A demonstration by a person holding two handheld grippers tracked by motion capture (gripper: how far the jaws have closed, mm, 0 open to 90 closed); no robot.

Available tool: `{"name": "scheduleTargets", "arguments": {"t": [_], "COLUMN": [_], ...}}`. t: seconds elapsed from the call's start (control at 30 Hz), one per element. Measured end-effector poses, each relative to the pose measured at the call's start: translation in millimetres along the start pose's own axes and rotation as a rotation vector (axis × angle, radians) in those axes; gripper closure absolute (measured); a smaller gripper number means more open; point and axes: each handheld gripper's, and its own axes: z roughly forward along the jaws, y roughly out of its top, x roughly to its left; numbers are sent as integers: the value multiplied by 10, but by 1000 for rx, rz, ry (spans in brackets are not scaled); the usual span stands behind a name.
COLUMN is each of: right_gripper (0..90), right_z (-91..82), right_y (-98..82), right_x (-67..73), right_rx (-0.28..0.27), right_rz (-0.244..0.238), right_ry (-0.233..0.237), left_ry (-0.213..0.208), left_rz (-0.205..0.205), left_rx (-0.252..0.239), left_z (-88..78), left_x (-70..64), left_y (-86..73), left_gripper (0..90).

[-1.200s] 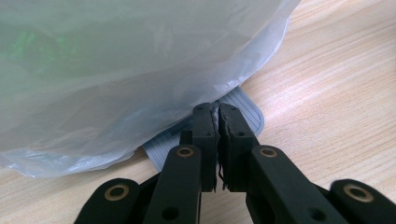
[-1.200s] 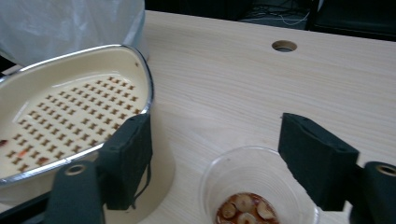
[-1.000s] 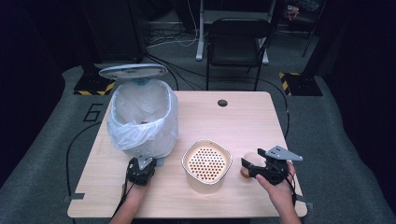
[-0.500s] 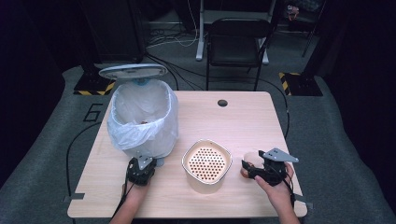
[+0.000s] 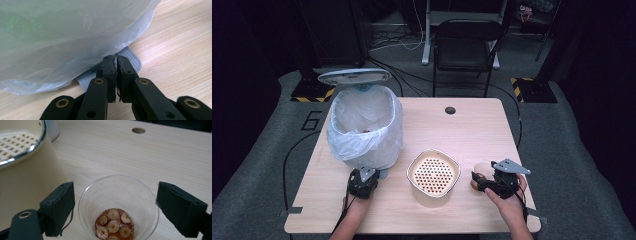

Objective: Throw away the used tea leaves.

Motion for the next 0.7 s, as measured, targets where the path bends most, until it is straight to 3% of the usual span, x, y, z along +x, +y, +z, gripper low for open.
{"name": "scheduleTargets", "arguments": {"t": [0.33, 0.7], "right_gripper": [170, 267], "right_z": [184, 246], "right_y": [-136, -177], "right_x": [-23, -60], "right_rx": [78, 97], "right_rz": [2, 3], "right_ry": [15, 36], "left_ry": [4, -1], "left_rz": [4, -1], "left_rx": [-2, 0], "left_z": [1, 0], "left_x": [4, 0], "left_y": [1, 0], "left_gripper": [856, 856]}}
